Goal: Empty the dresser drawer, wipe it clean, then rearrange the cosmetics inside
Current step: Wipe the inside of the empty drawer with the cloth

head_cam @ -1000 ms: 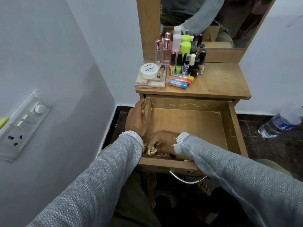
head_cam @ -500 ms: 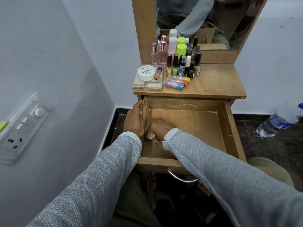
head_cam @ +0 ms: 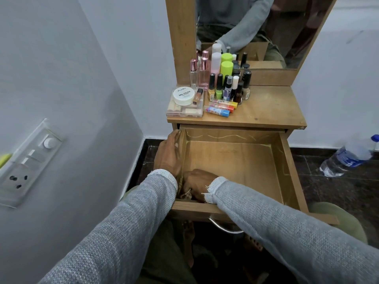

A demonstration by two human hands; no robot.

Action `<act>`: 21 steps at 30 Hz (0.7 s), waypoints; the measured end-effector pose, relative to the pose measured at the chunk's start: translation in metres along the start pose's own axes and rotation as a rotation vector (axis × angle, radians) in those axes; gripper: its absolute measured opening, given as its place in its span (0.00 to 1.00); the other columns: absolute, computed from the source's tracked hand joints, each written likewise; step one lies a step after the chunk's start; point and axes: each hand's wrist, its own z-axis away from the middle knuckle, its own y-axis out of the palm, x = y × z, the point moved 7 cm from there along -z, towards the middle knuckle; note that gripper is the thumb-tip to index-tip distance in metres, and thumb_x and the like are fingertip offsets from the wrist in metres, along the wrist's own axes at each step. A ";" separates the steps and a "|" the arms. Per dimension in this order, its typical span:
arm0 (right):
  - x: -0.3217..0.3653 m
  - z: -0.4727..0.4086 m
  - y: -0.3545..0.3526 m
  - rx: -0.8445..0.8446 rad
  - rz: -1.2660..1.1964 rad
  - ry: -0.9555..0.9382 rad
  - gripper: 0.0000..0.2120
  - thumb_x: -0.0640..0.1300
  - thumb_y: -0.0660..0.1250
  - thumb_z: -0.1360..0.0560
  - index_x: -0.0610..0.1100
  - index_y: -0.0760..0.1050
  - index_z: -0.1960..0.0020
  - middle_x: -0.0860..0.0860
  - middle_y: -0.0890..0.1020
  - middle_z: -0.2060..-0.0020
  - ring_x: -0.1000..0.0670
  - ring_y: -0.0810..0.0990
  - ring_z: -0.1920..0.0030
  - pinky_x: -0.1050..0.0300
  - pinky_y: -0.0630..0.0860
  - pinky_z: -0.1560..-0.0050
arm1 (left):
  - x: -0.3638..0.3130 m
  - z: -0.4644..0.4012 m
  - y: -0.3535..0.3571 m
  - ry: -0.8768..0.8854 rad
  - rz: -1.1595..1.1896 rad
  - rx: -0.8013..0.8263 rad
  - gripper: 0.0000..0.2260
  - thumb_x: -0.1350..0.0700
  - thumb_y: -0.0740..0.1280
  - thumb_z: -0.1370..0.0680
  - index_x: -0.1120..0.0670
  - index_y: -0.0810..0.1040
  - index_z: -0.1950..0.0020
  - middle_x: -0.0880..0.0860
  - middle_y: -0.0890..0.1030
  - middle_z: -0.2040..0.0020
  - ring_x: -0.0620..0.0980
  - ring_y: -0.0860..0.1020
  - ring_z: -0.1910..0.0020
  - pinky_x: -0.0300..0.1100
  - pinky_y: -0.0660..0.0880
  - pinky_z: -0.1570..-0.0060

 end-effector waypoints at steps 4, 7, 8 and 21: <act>-0.013 -0.001 -0.025 -0.141 0.043 0.142 0.15 0.38 0.61 0.21 0.39 0.72 0.35 0.38 0.75 0.48 0.40 0.76 0.40 0.53 0.73 0.45 | -0.002 -0.001 -0.002 -0.016 -0.027 0.001 0.22 0.67 0.55 0.21 0.54 0.66 0.27 0.56 0.77 0.36 0.53 0.77 0.42 0.40 0.70 0.43; -0.022 -0.006 -0.042 -0.218 -0.038 0.168 0.10 0.42 0.65 0.24 0.40 0.76 0.45 0.41 0.78 0.46 0.39 0.78 0.47 0.53 0.76 0.48 | 0.002 -0.002 0.001 -0.042 -0.036 0.016 0.22 0.63 0.56 0.21 0.50 0.66 0.28 0.56 0.77 0.36 0.55 0.77 0.40 0.48 0.74 0.40; -0.023 -0.007 -0.047 -0.233 -0.066 0.175 0.10 0.44 0.65 0.25 0.40 0.76 0.46 0.42 0.78 0.46 0.39 0.78 0.48 0.53 0.76 0.50 | 0.004 -0.003 0.002 -0.059 -0.041 0.025 0.22 0.62 0.57 0.21 0.48 0.65 0.28 0.56 0.77 0.36 0.55 0.77 0.40 0.51 0.75 0.40; -0.010 0.002 -0.024 -0.242 -0.046 0.042 0.13 0.39 0.66 0.24 0.35 0.77 0.42 0.39 0.78 0.45 0.39 0.78 0.46 0.50 0.77 0.47 | 0.011 0.000 0.004 -0.074 -0.006 0.040 0.20 0.59 0.54 0.19 0.49 0.64 0.27 0.56 0.74 0.33 0.54 0.74 0.36 0.50 0.71 0.35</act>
